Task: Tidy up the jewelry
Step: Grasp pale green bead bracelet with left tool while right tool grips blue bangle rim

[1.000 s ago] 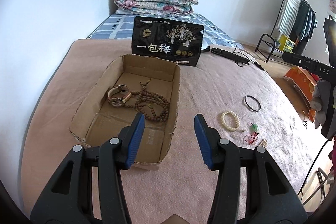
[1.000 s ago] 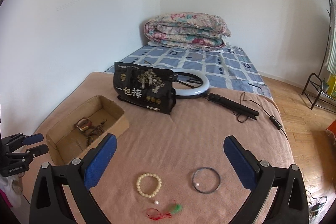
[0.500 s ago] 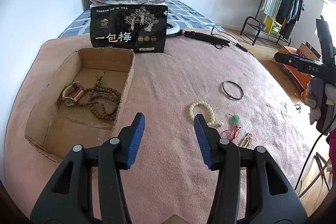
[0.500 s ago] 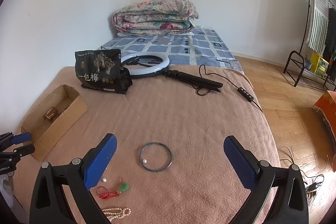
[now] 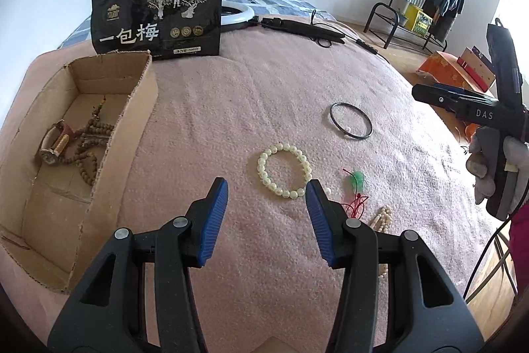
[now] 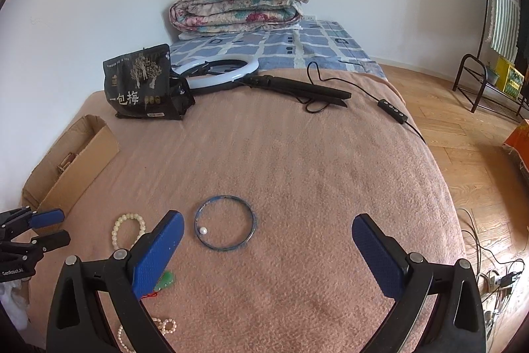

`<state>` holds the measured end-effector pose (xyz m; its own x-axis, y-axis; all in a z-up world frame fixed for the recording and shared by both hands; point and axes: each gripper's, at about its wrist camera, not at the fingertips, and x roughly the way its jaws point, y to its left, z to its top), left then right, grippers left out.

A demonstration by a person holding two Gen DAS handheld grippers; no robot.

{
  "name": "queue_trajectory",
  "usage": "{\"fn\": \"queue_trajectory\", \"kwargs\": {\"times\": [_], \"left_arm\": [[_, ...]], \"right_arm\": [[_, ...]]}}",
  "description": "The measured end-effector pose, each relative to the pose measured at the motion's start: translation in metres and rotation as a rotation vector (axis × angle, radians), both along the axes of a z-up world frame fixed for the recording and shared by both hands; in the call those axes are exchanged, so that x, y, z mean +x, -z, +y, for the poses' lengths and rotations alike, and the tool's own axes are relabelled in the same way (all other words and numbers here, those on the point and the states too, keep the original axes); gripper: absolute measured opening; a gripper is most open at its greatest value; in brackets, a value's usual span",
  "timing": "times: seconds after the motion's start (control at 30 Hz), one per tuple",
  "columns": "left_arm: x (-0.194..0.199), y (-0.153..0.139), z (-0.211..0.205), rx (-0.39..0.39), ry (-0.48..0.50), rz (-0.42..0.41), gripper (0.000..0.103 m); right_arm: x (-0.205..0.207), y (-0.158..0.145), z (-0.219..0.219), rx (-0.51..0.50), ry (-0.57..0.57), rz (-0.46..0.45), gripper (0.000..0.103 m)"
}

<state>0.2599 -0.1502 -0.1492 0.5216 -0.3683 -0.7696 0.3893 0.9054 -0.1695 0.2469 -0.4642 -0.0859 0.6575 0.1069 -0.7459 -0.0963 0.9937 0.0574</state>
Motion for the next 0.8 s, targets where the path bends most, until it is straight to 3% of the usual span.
{"fn": "queue_trajectory", "kwargs": {"times": [0.07,0.1,0.47,0.8], "left_arm": [[0.004,0.007,-0.006,-0.002,0.007,0.017,0.067],[0.006,0.01,-0.009,-0.008,0.01,0.022,0.068],[0.038,0.045,-0.042,0.027,0.007,0.083,0.068],[0.052,0.052,-0.025,0.04,-0.062,0.077,0.067]], "right_arm": [[0.002,0.009,0.002,-0.001,-0.01,0.011,0.103],[0.003,0.014,0.004,-0.006,-0.015,0.016,0.103],[0.024,0.054,0.017,-0.006,-0.049,0.07,0.103],[0.036,0.071,0.021,0.006,-0.057,0.094,0.103]]}}
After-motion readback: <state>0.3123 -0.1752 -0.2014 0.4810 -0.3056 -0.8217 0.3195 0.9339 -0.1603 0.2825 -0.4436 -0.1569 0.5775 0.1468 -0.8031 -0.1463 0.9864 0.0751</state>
